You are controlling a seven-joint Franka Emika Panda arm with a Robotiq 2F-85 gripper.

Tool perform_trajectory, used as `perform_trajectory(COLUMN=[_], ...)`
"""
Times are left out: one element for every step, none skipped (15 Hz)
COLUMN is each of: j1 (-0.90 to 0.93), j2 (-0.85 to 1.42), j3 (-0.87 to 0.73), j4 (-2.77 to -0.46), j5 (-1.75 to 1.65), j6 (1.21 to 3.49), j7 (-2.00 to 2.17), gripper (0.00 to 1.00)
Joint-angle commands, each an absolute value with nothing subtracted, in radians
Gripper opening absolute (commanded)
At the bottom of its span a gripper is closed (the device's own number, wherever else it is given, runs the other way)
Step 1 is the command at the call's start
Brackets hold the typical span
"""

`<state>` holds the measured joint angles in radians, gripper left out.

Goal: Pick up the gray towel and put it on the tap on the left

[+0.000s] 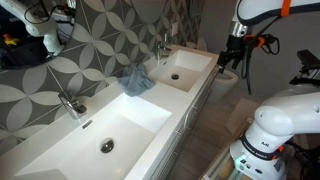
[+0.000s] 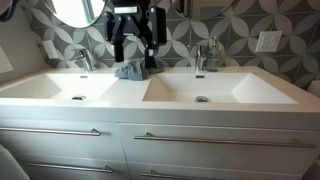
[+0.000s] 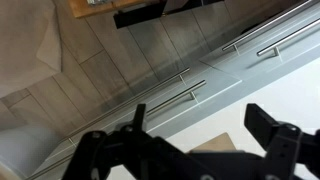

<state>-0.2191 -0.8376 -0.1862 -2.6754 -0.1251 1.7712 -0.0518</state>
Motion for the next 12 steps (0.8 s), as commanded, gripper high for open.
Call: perform_trajectory(j1=[-0.217, -0.217, -0.217, -0.217, -0.217, -0.217, -0.217, -0.217, -0.217, -0.217, -0.217, -0.201], j2=[-0.837, -0.837, -0.837, -0.837, -0.837, -0.837, -0.837, -0.837, -0.837, -0.837, -0.837, -0.824], j3=[-0.188, -0.188, -0.188, -0.188, -0.188, -0.188, -0.188, -0.188, -0.188, -0.188, -0.188, -0.176], j4=[-2.674, -2.674, -2.674, -2.674, -2.674, -2.674, -2.674, -2.674, -2.674, -2.674, -2.674, -2.651], j5=[-0.126, -0.126, -0.126, -0.126, -0.126, -0.126, -0.126, -0.126, -0.126, -0.126, -0.126, -0.113], j6=[1.769, 1.769, 1.769, 1.769, 1.769, 1.769, 1.769, 1.769, 1.769, 1.769, 1.769, 1.792], j7=[-0.051, -0.051, -0.051, -0.051, -0.051, -0.051, -0.051, -0.051, -0.051, -0.051, -0.051, -0.043], gripper=[1.00, 1.00, 1.00, 1.00, 1.00, 1.00, 1.00, 1.00, 1.00, 1.00, 1.00, 1.00])
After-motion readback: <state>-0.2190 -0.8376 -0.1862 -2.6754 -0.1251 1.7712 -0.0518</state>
